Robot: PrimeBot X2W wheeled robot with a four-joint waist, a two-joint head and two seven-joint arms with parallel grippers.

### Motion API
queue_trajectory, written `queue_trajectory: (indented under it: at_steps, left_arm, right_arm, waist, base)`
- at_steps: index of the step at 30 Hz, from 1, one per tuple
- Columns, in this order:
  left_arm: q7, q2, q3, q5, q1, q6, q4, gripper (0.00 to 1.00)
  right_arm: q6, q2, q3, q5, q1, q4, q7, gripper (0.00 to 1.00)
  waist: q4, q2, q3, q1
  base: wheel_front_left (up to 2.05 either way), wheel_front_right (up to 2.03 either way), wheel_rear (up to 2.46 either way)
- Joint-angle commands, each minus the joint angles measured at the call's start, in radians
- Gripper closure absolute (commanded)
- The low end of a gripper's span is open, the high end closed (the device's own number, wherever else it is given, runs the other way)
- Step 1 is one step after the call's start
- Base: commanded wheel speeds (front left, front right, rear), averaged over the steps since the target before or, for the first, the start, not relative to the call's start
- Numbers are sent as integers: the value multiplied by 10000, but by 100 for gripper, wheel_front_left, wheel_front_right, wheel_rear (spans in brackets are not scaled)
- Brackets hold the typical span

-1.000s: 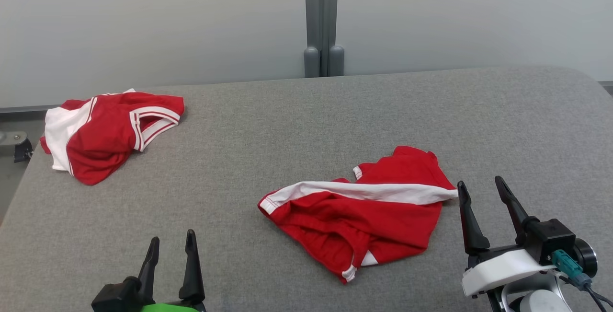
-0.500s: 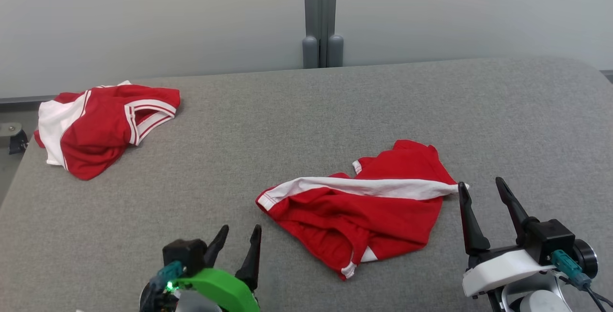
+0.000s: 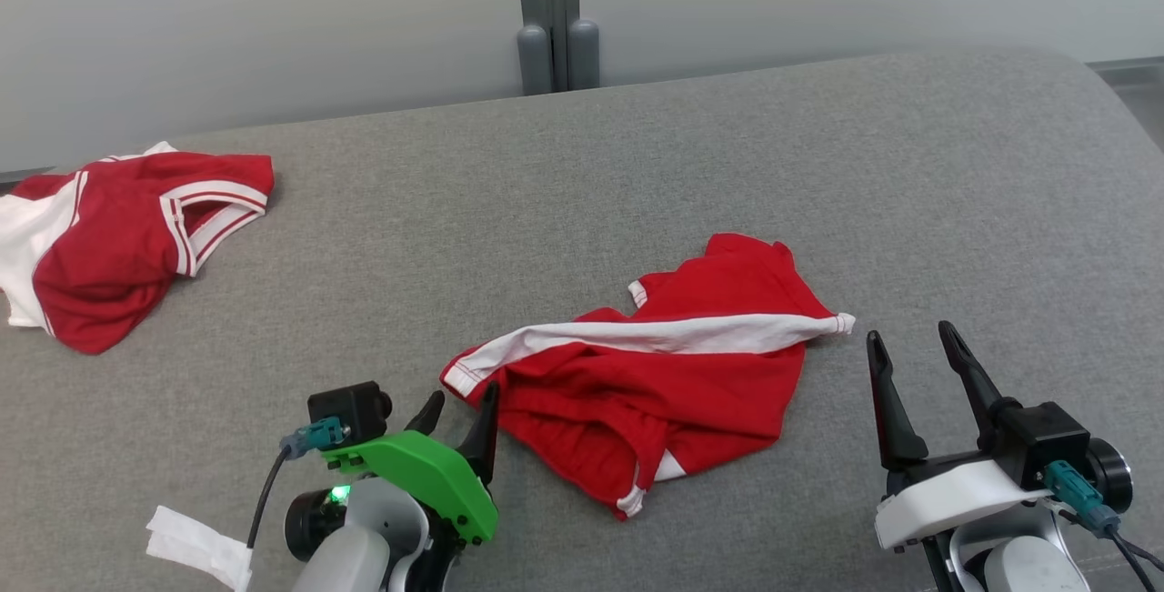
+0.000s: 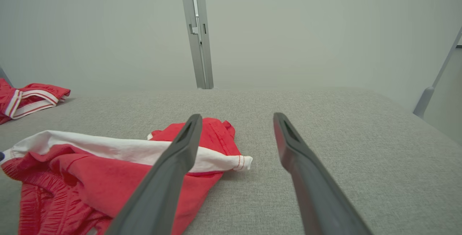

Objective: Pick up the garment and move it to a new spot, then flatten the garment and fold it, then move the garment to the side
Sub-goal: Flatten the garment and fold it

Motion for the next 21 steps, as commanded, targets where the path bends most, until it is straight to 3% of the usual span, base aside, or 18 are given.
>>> queue_trajectory:
  at_steps: [1, 6, 8, 9, 10, 14, 16, 18, 21]
  left_arm:
    - [-69, 17, 15, -83, -239, 67, 148, 0]
    - [-268, 16, -14, -645, -601, 42, 646, 0]
    - [-302, 16, -51, -903, -704, 23, 758, 15]
    - [-316, 19, -59, -1049, -752, 83, 849, 39]
    - [-325, 19, -105, -1108, -809, 95, 906, 47]
    - [-547, 18, -249, -1662, -1035, 152, 1111, 59]
    - [-728, 18, -329, -1885, -1136, 218, 1180, 73]
    - [-902, 18, -430, -2015, -1237, 289, 1242, 100]
    - [-1142, 20, -605, -2138, -1368, 277, 1302, 100]
  right_arm:
    - [-5, -25, 20, -46, -78, -12, -31, 0]
    - [-5, -25, -7, -37, -124, -53, -31, 0]
    - [-7, -25, -26, -43, -124, -47, -31, 0]
    - [-7, -25, -31, -45, -125, -32, -31, 0]
    - [-7, -25, -36, -52, -125, -20, -31, 0]
    - [-7, -25, -20, -85, -184, 53, -31, 0]
    - [-7, -25, -10, -148, -242, 148, -31, 0]
    - [-7, -27, -41, -232, -381, 302, -31, 0]
    - [-7, -28, -171, -448, -783, 824, -31, 0]
  waist:
    - [-180, -1, 165, 0]
    - [-274, -1, 232, 0]
    - [-276, -1, 240, 0]
    - [-274, -1, 241, 0]
    - [-271, -1, 243, 0]
    - [-249, -1, 279, 0]
    - [-240, -1, 315, 0]
    - [-230, -1, 375, 0]
    - [-198, -1, 497, 0]
  base:
    - [0, 0, 0]
    - [0, 0, 0]
    - [0, 0, 0]
    - [0, 0, 0]
    - [0, 0, 0]
    - [0, 0, 0]
    - [0, 0, 0]
    - [0, 0, 0]
    - [0, 0, 0]
